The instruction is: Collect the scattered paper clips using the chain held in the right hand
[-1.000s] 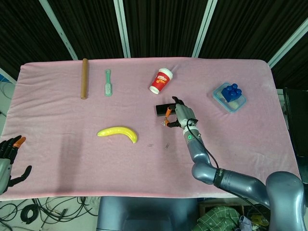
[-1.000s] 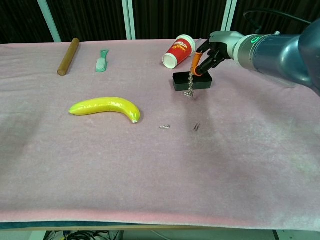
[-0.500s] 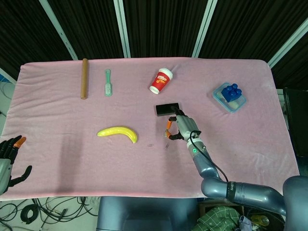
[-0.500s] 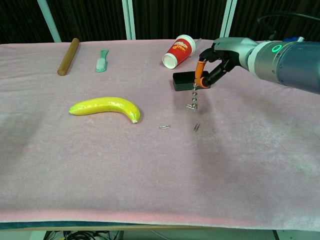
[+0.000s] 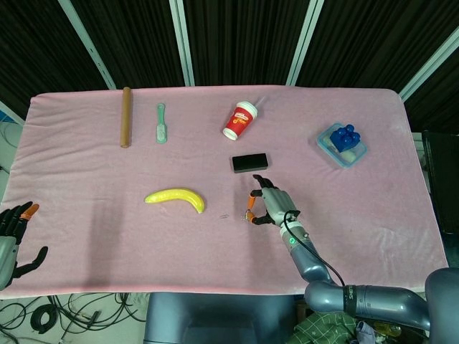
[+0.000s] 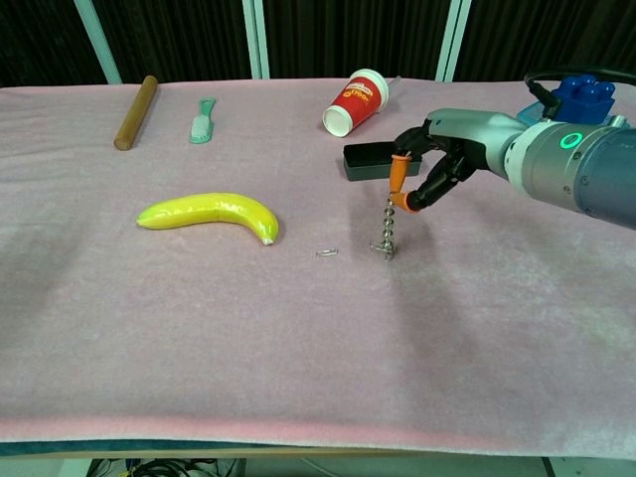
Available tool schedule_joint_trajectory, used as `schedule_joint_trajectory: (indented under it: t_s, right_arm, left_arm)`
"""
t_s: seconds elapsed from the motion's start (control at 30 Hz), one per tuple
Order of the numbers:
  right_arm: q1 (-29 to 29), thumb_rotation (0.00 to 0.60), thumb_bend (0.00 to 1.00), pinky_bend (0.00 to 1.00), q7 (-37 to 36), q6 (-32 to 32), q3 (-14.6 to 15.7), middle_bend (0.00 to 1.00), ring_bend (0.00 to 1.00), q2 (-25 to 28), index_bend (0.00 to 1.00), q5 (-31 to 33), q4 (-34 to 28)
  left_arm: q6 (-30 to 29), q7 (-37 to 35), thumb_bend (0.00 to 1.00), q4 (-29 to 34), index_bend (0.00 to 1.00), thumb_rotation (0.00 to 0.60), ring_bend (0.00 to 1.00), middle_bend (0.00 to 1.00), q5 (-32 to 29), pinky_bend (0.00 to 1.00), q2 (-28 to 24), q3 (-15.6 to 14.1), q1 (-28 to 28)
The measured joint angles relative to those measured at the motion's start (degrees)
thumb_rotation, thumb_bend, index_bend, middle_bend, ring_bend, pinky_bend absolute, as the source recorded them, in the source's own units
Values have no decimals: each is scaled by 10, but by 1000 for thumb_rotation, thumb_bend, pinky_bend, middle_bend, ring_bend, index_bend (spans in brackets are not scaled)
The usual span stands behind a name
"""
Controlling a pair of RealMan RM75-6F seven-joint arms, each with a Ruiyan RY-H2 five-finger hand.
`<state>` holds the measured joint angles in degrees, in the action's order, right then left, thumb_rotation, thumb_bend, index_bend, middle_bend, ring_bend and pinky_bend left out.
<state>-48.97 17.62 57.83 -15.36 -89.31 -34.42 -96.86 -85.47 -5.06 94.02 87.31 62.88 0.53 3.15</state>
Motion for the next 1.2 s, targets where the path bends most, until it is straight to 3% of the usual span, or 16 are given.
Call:
schedule_joint_trajectory:
  t_s: [1.2]
  right_arm:
    - [-2,600,406,169,-2,-17,-11,0,0,-8,666,-2,14]
  left_arm:
    - [1,1,357,1,104,600,0,38,0,0,0,0,0]
